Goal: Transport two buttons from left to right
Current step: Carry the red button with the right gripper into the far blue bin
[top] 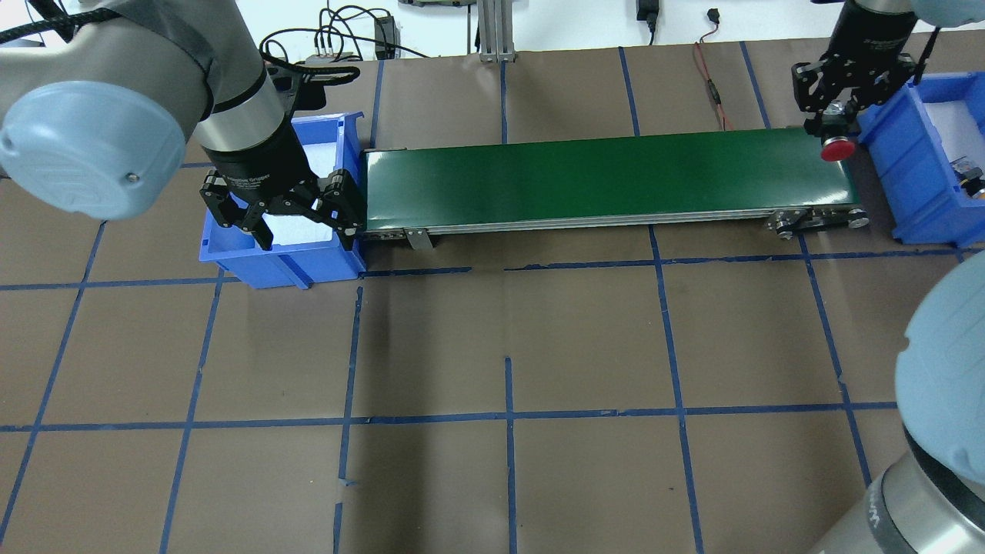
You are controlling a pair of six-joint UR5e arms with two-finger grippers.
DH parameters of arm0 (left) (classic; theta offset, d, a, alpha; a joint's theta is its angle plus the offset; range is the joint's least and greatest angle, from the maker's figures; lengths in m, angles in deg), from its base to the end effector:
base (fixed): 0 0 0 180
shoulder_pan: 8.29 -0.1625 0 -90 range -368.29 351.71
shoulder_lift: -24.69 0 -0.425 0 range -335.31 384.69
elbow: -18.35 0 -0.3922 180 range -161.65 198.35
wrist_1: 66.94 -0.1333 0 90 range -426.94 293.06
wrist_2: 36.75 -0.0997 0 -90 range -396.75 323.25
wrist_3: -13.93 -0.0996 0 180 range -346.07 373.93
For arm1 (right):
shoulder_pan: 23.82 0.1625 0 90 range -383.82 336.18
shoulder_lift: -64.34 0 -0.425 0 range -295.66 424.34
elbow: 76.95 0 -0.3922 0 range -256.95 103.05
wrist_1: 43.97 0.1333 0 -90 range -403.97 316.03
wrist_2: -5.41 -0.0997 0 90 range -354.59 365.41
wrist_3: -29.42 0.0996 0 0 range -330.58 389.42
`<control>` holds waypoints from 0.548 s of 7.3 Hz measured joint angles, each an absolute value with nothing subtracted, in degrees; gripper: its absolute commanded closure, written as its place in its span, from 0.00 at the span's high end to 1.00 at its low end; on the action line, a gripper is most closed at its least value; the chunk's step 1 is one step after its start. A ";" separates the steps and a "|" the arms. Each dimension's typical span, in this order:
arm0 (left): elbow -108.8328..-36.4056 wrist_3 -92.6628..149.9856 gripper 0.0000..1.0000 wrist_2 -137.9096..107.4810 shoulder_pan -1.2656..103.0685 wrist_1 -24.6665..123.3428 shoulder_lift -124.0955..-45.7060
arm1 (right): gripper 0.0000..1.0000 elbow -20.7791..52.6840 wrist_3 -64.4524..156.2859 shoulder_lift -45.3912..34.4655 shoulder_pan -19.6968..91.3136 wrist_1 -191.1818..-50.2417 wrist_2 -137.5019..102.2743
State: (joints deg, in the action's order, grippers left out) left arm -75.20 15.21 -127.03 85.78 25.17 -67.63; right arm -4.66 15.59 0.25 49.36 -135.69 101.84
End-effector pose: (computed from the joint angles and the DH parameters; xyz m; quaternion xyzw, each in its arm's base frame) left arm -0.1674 -0.4816 0.4346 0.0245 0.9973 0.0694 0.0057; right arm -0.0746 -0.6688 0.3792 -0.0228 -0.9966 -0.0692 0.0391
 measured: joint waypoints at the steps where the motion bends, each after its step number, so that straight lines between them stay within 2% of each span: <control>1: -75.13 15.19 1.00 -127.05 85.78 25.17 -67.57 | 0.31 -4.63 14.92 -0.04 47.67 -135.22 101.84; 4: -75.07 15.27 1.00 -127.01 85.83 25.17 -67.62 | 0.31 -4.59 14.50 -0.97 45.87 -133.86 101.89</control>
